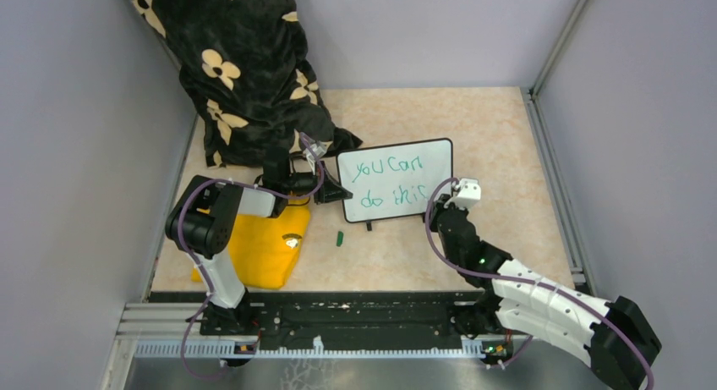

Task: Write a sentence on the whiteboard

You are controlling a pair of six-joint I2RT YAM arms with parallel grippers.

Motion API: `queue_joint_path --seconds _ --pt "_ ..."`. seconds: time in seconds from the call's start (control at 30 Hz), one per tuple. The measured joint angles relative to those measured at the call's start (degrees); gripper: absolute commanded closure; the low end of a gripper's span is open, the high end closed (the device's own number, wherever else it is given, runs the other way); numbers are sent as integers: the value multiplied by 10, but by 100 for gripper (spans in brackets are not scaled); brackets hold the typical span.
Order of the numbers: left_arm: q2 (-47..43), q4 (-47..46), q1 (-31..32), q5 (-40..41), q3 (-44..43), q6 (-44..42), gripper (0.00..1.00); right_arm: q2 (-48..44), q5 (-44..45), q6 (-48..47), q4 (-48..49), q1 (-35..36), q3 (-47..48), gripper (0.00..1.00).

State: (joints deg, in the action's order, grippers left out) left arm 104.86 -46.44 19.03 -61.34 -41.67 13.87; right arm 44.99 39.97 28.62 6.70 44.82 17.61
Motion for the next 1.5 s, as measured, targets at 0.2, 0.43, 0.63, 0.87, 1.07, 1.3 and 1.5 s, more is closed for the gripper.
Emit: queue_joint_path --seconds 0.2,0.43,0.63,0.87,1.07,1.3,1.5 --pt "0 0 0 0 0 0 100 10 -19 0 5 0 0 100" --pt "-2 0 2 0 0 -2 100 30 -48 1 16 0 0 100" --pt "-2 0 2 0 0 -2 100 35 -63 2 23 0 0 100" --pt "-2 5 2 1 -1 -4 100 -6 -73 0 -14 0 1 100" --pt "-2 7 3 2 -2 -4 100 -103 -67 0 -90 -1 10 100" --pt "-2 7 3 3 -3 -4 100 -176 -13 5 -142 -1 16 100" --pt "-2 9 3 3 -3 -5 100 -180 16 15 -137 -1 1 100"
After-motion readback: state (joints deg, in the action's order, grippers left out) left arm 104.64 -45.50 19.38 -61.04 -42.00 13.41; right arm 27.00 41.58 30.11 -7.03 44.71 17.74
